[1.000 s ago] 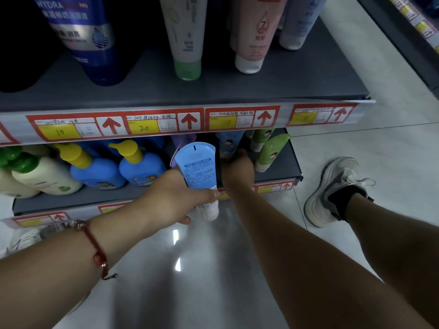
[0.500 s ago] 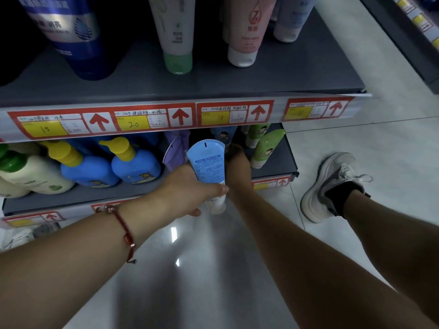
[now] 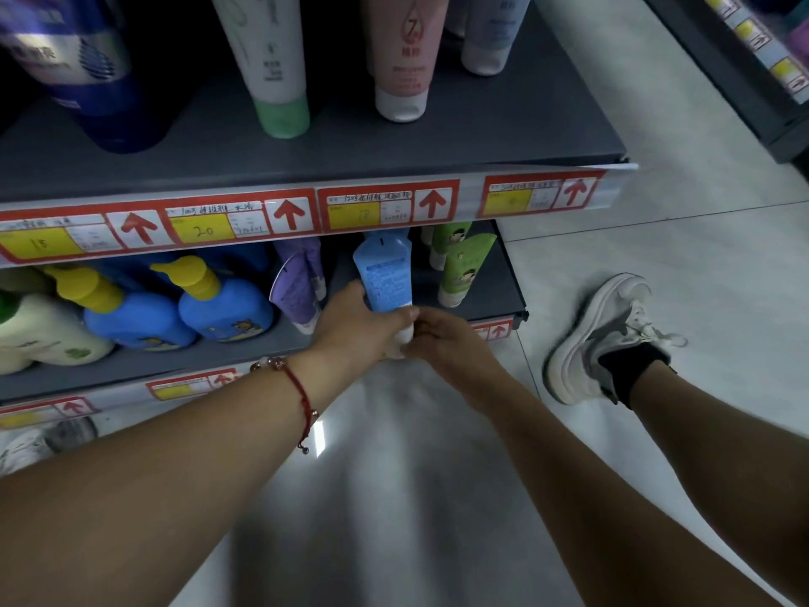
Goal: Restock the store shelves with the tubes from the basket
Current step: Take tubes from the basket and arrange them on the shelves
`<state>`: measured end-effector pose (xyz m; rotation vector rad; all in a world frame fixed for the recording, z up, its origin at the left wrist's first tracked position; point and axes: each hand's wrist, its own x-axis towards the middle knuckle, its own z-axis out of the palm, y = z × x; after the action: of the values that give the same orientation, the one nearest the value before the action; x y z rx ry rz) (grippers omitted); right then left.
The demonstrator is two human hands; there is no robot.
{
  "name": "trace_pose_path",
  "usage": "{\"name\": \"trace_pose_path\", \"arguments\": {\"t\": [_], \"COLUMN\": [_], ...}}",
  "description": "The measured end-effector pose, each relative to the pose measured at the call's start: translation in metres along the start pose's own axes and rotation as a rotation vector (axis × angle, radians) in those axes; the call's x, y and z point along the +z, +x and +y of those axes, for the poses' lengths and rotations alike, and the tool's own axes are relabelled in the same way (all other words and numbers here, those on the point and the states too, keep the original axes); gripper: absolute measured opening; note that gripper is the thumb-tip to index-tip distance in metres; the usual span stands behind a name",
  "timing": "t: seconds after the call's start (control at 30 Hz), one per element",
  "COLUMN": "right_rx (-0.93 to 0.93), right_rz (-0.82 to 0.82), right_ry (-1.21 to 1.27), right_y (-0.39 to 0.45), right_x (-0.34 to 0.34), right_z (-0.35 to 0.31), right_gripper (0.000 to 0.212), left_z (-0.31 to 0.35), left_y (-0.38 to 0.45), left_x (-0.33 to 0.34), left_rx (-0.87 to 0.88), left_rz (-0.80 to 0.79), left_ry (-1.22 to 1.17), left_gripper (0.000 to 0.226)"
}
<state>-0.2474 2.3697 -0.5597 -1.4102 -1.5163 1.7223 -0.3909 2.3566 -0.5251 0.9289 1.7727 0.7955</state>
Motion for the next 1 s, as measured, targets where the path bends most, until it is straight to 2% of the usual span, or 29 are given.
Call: {"name": "trace_pose_path", "arguments": {"t": [0.1,0.2,0.3,0.4,0.5,0.6,0.67,0.83,0.9,1.0], "right_rx": [-0.081,-0.077,-0.069,-0.060,-0.054,-0.055,-0.068,-0.059,-0.007,0.063], "right_rz": [0.153,0.186,0.281,0.404,0.463,0.492,0.489,0.395,0.377,0.411], "right_ry": [-0.260,-0.293,-0.352,-0.384,-0.363,-0.428,-0.533,-0.595,-0.521,-0.433], "right_y": [0.012,0.021,0.026,0.029,0.034,0.040,0.044,0.044,0.041,0.039], "right_x": [0.008,0.012,0.015,0.020,0.024,0.026,0.028,0.031,0.030,0.024], "right_z": [0.004,0.008,0.010,0.011,0.014,0.019,0.022,0.027,0.026,0.021], "right_gripper": [0.017,0.023,0.027,0.025,0.013,0.013,0.022,0.037,0.032,0.013], "left_z": [-0.002,-0.006,-0.010,-0.014,-0.014,-0.016,-0.019,-0.015,-0.013,-0.015], "left_y": [0.004,0.009,0.013,0.020,0.025,0.029,0.030,0.029,0.030,0.032], "left_x": [0.002,0.006,0.010,0.015,0.019,0.021,0.021,0.013,0.012,0.013], "left_rx": [0.050,0.068,0.054,0.061,0.090,0.082,0.080,0.115,0.123,0.126], "left_rz": [0.028,0.049,-0.009,-0.026,-0.008,0.014,-0.004,-0.045,-0.060,-0.053], "left_ry": [0.008,-0.001,-0.003,-0.002,0.033,0.063,0.087,0.137,0.167,0.174], "left_gripper": [0.041,0.046,0.046,0.051,0.060,0.059,0.055,0.044,0.039,0.036]}}
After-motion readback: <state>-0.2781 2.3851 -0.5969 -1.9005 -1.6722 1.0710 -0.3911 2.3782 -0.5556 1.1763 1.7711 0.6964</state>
